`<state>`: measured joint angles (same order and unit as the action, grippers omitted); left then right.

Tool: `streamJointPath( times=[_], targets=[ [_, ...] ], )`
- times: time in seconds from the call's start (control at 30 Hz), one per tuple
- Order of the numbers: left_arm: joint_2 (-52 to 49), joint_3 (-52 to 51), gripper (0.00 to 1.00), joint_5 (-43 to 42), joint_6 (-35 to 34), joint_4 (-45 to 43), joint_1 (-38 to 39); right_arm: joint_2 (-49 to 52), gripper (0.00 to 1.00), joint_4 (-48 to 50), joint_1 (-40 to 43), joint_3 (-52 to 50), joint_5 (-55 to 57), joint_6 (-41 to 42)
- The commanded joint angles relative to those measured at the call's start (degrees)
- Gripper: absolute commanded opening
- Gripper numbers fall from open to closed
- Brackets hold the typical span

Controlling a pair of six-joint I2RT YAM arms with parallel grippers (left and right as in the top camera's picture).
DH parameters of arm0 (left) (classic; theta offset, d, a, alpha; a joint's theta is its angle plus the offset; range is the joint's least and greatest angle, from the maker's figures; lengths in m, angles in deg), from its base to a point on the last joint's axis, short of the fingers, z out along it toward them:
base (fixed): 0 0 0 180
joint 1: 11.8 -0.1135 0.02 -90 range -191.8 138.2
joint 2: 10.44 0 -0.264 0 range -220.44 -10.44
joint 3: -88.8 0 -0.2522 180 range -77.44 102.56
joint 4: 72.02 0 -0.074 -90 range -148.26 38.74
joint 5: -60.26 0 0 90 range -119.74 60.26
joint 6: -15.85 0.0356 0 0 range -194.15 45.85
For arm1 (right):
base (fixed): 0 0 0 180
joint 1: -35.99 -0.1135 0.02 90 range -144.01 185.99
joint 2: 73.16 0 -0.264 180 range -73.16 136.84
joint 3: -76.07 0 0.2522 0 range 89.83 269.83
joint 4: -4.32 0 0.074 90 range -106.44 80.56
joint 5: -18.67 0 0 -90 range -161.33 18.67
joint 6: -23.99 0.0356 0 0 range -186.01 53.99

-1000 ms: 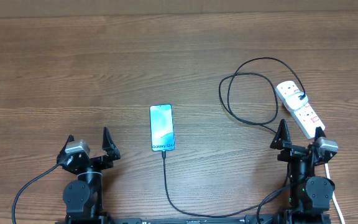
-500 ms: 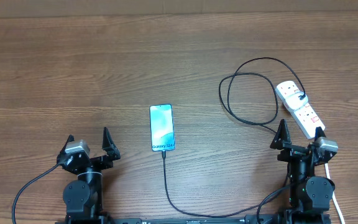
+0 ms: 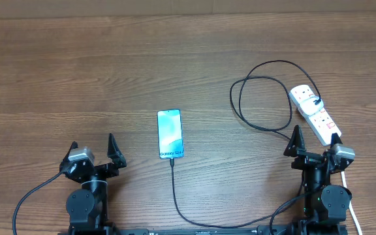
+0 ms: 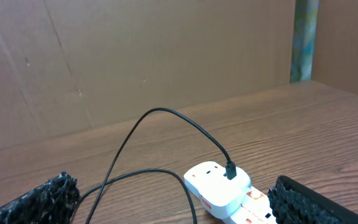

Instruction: Plug charger to phone and switch on socket

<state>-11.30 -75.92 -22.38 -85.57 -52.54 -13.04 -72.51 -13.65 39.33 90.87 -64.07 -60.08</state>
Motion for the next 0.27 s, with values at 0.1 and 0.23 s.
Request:
streamJointPath(
  times=[0.1,0.23],
  targets=[
    [0.6,-0.4,1.0,0.3,1.1,-0.2,-0.3,-0.4,1.0,0.0,0.2,-0.6,-0.5,-0.2],
    [0.6,-0.4,0.99,0.3,1.1,-0.2,-0.3,-0.4,1.0,0.0,0.2,-0.6,-0.5,-0.2]
  ],
)
